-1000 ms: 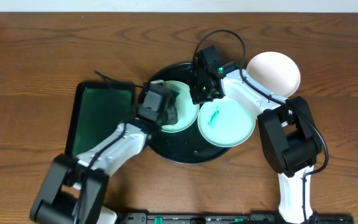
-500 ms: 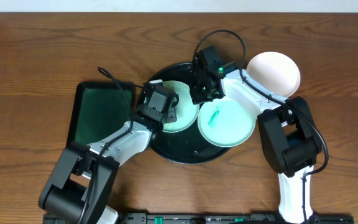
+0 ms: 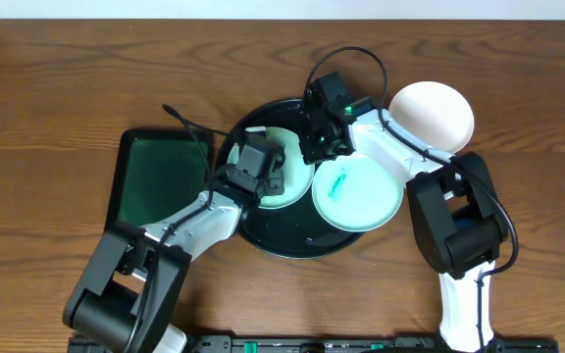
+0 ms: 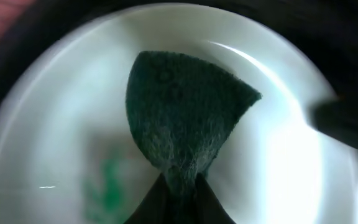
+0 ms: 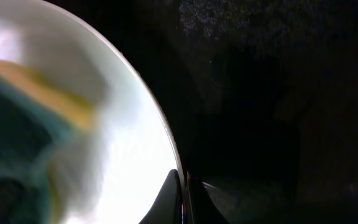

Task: Clean dirty plates on tray and stack at the side
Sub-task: 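Scrub the upper green plate with the sponge in the left gripper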

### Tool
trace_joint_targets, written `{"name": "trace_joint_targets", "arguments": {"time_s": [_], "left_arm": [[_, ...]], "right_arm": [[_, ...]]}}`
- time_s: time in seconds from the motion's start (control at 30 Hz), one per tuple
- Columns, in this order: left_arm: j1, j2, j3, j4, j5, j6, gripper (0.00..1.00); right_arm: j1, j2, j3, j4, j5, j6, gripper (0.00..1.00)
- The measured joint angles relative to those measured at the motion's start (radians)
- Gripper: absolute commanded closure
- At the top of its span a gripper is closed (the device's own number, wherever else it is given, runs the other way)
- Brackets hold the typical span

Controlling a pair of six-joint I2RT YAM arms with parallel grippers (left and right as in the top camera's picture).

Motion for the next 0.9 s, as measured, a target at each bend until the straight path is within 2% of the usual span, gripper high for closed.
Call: {"name": "trace_joint_targets", "arguments": {"time_s": [0.2,0.53,0.73,0.9], "left_arm": [[-0.039,0.0,0.0,-0.01,0.02,-0.014,0.93],[-0.033,0.051,0.025,-0.058,-0.207,-0.029,0.92],[0.045,0.064,0.029,-0.077,-0.395,-0.028,0.93],[0.052,0.061,0.029,-0.083,-0.447,-0.023,0.93]], "right_arm": [[0.0,0.0,0.0,-0.001,0.001,0.0,0.99],[0.005,0.0,0.0,-0.005,-0.003,0.0,0.99],[0.009,0.002,0.002,-0.006,0.0,0.0,0.99],[0.02,0.003,0.002,-0.006,-0.01,0.0,0.99]]}}
